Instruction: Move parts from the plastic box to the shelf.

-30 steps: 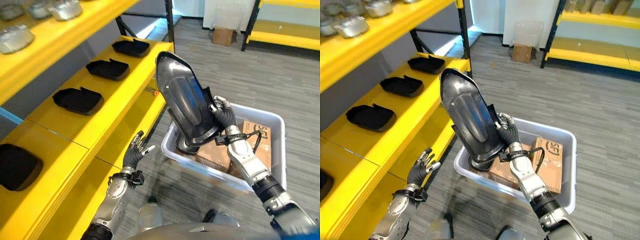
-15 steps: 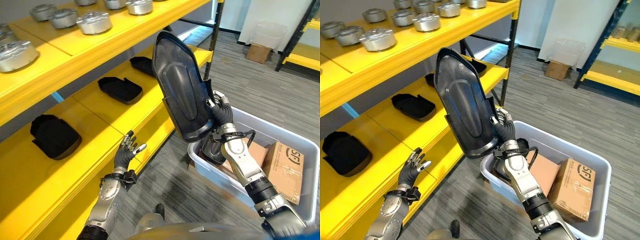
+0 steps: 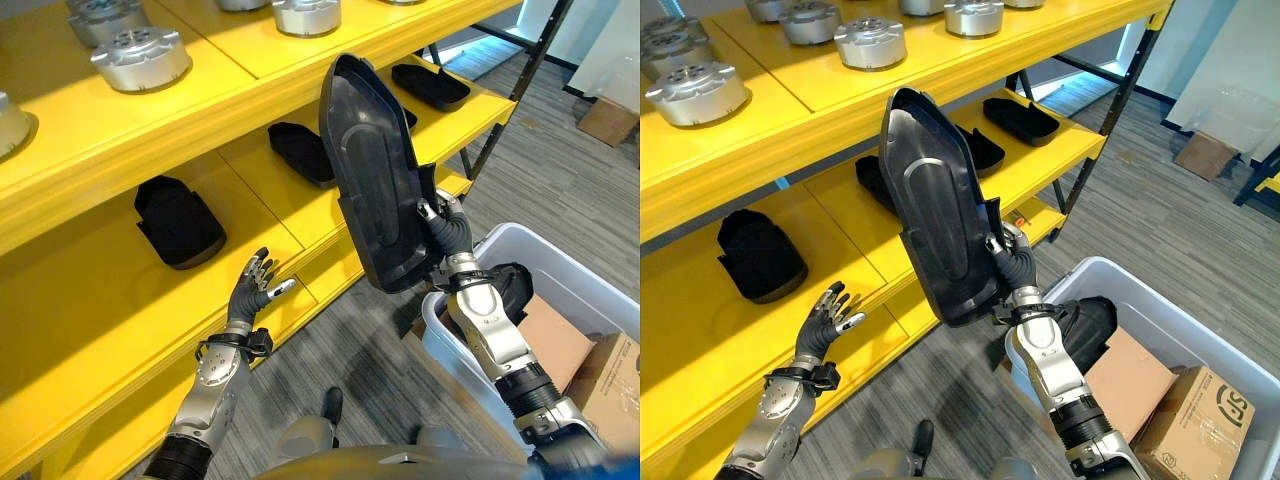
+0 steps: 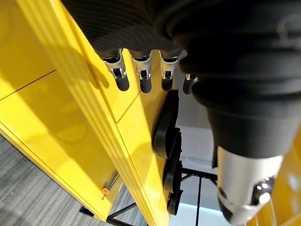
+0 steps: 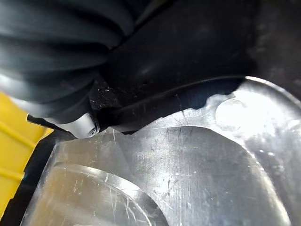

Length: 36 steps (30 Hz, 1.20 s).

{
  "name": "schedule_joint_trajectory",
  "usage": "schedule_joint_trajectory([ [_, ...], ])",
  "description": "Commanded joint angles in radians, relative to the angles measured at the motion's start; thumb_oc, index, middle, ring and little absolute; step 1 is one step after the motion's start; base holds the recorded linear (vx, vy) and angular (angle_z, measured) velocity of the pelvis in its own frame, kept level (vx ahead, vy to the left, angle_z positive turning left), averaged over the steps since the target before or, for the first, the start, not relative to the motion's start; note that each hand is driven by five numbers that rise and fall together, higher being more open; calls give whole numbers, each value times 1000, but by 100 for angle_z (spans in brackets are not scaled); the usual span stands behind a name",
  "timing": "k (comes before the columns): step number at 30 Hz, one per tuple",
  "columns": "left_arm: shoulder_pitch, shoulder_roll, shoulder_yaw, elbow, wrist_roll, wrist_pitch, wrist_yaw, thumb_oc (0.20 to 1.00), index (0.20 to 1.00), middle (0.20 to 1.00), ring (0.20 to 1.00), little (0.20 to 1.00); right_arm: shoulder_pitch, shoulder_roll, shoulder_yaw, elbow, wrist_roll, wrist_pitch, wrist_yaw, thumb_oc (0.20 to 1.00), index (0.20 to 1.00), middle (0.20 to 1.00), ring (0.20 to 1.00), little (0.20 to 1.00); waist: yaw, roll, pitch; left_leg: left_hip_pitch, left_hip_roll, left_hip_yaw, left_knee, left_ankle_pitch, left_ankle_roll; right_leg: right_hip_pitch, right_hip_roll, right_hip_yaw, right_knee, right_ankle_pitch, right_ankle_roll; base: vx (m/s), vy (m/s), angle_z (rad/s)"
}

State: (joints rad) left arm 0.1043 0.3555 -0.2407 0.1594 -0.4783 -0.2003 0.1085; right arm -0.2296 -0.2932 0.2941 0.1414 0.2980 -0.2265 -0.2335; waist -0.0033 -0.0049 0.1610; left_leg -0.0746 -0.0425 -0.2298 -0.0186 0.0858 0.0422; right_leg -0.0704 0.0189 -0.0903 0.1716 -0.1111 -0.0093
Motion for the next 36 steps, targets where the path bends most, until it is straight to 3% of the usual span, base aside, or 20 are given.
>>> schedule_joint_trajectory([
  [1,-34,29,8,-65,48,-44,-13,1000,1000,1000,1000,1000,-42,2,-43,-106,77,-98,4,200,200,200,200,200,-9,-67,-33,89,-72,103,-33,-64,-8,2,69,68,-96,96,69,5,-4,6],
  [12,83,11,65,-122,26,-31,-24,1000,1000,1000,1000,1000,-32,9,-47,-87,111,-79,15,200,200,200,200,200,41,-75,-79,119,-71,112,-6,-82,-9,112,41,26,-169,92,60,-7,-45,4],
  [14,86,6,69,-120,21,-32,-22,1000,1000,1000,1000,1000,-28,5,-50,-90,117,-83,20,200,200,200,200,200,44,-76,-69,95,-84,105,63,-97,-20,115,31,9,-162,86,56,-76,-49,12],
  [16,73,5,64,-110,23,-33,-24,1000,1000,1000,1000,1000,-20,-10,-63,-104,110,-88,18,200,200,200,200,200,37,-76,-41,37,-90,134,173,-110,-61,110,10,-20,-141,74,52,-144,0,41],
  [17,62,6,62,-108,22,-34,-22,1000,1000,1000,1000,1000,-20,-17,-69,-109,113,-92,14,200,200,200,200,200,28,-77,-23,17,-55,200,215,-121,-74,105,-6,-39,-120,68,52,-131,29,80],
  [18,62,6,62,-108,22,-34,-22,1000,1000,1000,1000,1000,-21,-17,-70,-108,113,-91,14,200,200,200,200,200,27,-77,-25,12,-55,200,216,-119,-74,102,-6,-40,-120,69,52,-154,30,101],
  [19,53,7,64,-100,21,-32,-23,1000,1000,1000,1000,1000,-27,-23,-68,-112,112,-90,8,200,200,200,200,200,23,-86,-13,8,16,274,263,-152,-67,92,-31,-50,-100,70,53,-100,24,83],
  [22,62,6,68,-104,24,-30,-20,1000,1000,1000,1000,1000,-15,-17,-59,-118,122,-88,13,200,200,200,200,200,30,-93,-17,53,100,228,254,-149,-67,86,-49,-36,-66,46,52,-38,56,34],
  [24,66,3,69,-116,19,-27,-14,1000,1000,1000,1000,1000,-10,-16,-55,-125,129,-92,12,200,200,200,200,200,22,-83,-22,87,197,212,202,-79,-83,68,-64,-51,-19,18,50,-25,121,24],
  [26,60,6,63,-121,13,-27,-5,1000,1000,1000,1000,1000,-20,-22,-51,-132,127,-98,2,200,200,200,200,200,10,-54,-27,94,317,189,106,29,-109,21,-91,-68,63,-18,57,-45,234,32],
  [28,47,11,61,-116,15,-24,-2,1000,1000,1000,1000,1000,-24,-27,-55,-136,123,-100,-10,200,200,200,200,200,0,-29,-28,102,383,196,21,130,-143,-22,-125,-89,149,-49,63,-45,297,46],
  [29,38,13,57,-113,13,-22,0,1000,1000,1000,1000,1000,-25,-32,-61,-142,118,-101,-14,200,200,200,200,200,-3,-13,-26,100,404,207,-7,167,-165,-37,-143,-100,182,-57,70,-40,247,60],
  [30,37,13,56,-113,13,-22,0,1000,1000,1000,1000,1000,-25,-32,-61,-142,117,-101,-14,200,200,200,200,200,-3,-13,-26,102,404,207,-13,171,-166,-41,-144,-100,188,-60,69,-13,332,68],
  [31,32,14,53,-105,6,-21,-9,1000,1000,1000,1000,1000,-24,-42,-63,-153,106,-98,-16,200,200,200,200,200,-5,9,-30,126,412,231,-60,144,-186,-61,-175,-114,249,-78,84,25,305,71],
  [33,33,17,51,-103,6,-21,-14,1000,1000,1000,1000,1000,-23,-38,-65,-155,102,-98,-13,200,200,200,200,200,-3,20,-38,124,410,227,-69,128,-199,-69,-184,-117,267,-81,87,30,263,59],
  [36,28,29,39,-101,4,-20,-29,1000,1000,1000,1000,1000,-12,-24,-68,-167,91,-94,-12,200,200,200,200,200,17,19,-38,125,342,204,-35,26,-181,-23,-249,-132,238,-55,119,113,334,42],
])
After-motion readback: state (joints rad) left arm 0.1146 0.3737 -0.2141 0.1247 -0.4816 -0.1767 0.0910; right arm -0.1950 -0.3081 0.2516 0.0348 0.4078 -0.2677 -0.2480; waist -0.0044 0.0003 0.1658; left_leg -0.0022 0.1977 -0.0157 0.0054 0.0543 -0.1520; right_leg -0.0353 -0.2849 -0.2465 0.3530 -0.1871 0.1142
